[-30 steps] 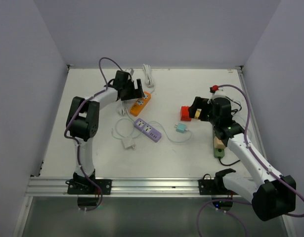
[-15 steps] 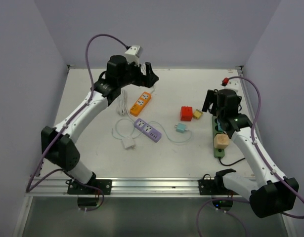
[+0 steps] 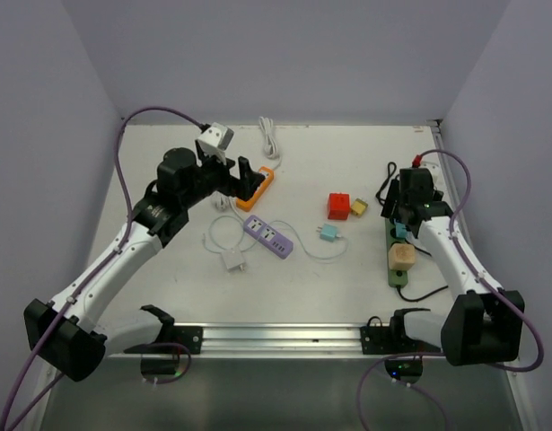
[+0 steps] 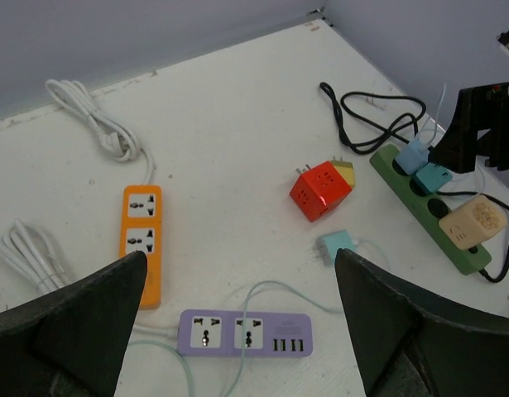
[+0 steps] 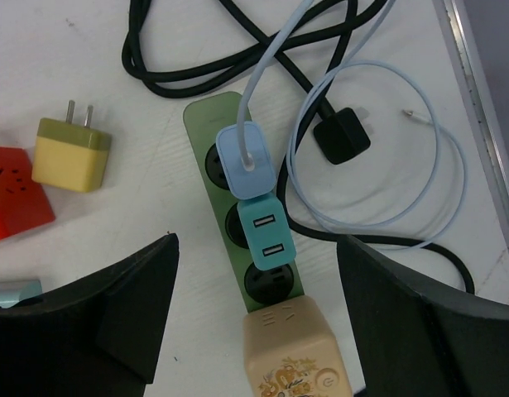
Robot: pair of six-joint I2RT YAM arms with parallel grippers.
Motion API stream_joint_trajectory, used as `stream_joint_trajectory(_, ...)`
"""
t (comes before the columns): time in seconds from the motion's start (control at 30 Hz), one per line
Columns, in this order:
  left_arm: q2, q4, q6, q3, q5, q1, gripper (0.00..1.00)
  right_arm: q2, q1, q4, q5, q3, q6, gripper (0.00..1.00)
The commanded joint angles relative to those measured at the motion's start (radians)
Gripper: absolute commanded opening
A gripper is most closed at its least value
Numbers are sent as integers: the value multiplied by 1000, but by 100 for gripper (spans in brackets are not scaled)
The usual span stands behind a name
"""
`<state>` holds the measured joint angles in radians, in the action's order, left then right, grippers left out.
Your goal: Pull the plug off the socket
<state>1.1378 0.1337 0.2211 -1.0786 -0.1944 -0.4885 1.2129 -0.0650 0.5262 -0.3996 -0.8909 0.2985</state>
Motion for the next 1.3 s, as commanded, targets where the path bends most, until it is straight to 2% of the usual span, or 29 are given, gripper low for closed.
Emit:
stream_joint_trajectory(0.0,-21,-66,-20,45,-2,-15,100,25,1,-12,42,15,19,77)
stream_joint_trajectory(0.13,-73,-85,-19,68,-1,-16,100,59,5,-38,59,40,19,69)
stream_joint_trajectory(0.3,-110,-75,-46,77,50,-42,100,112,16,-48,41,50,4,71)
stream_joint_trajectory(0.47,-121,-75,-48,75,47,-55,100,128,21,-61,21,49,-12,68)
stream_joint_trajectory(0.57,-127,-74,-52,75,47,-56,100,140,27,-63,62,52,-16,53)
stream_joint_trajectory(0.83,-154,-80,-60,78,32,-65,100,163,27,-61,117,38,-41,27)
stream_joint_trajectory(1.0,-165,-78,-66,80,39,-70,100,192,25,-87,189,20,-59,5)
stream_joint_trajectory(1.07,-167,-78,-69,82,44,-71,100,204,21,-100,278,10,-64,0)
stream_joint_trajectory(1.27,-170,-75,-78,83,59,-73,100,235,-94,-112,332,-75,-53,0)
